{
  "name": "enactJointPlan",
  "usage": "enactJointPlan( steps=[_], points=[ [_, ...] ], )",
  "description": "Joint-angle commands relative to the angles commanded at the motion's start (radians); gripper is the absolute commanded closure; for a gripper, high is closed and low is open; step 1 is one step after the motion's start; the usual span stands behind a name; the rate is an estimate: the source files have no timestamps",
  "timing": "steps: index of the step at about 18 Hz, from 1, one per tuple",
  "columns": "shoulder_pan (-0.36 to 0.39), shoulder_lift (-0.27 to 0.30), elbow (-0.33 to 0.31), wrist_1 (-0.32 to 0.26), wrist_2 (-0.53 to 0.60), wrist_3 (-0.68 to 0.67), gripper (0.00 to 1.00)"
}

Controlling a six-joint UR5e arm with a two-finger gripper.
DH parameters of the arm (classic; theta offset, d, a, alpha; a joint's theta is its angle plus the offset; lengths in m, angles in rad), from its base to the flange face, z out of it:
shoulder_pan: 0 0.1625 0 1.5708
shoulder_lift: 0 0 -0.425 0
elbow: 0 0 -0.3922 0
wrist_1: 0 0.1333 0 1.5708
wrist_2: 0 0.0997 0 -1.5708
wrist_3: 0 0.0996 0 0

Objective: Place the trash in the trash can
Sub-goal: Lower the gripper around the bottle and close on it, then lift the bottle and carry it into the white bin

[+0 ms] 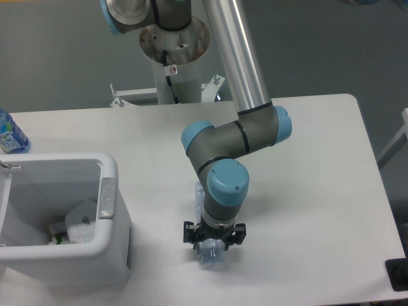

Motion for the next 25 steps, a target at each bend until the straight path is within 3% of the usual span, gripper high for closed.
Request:
enactJointPlan(
  steps=[6,9,12,15,18,23,25],
  points=[
    [0.000,0.017,0.003,0.002,-0.002,0.002,0.49],
    [0.009,0.057,0.026,0.005,-0.008,0.014,0.49],
    [0.054,0.113,0.116,0.020,-0.078,-0.009,0.49],
    [0.109,0.127,0.282,0.044,-0.257,-0.164,0.49],
    [0.110,0.140,0.402,0.063,-0.328,-0.291,0.49],
    [0.055,0.225,0.413,0.100,-0.336,-0.301,0.49],
    [0.011,0.244,0.414,0.149,-0.341,-0.308,0.48]
  ],
)
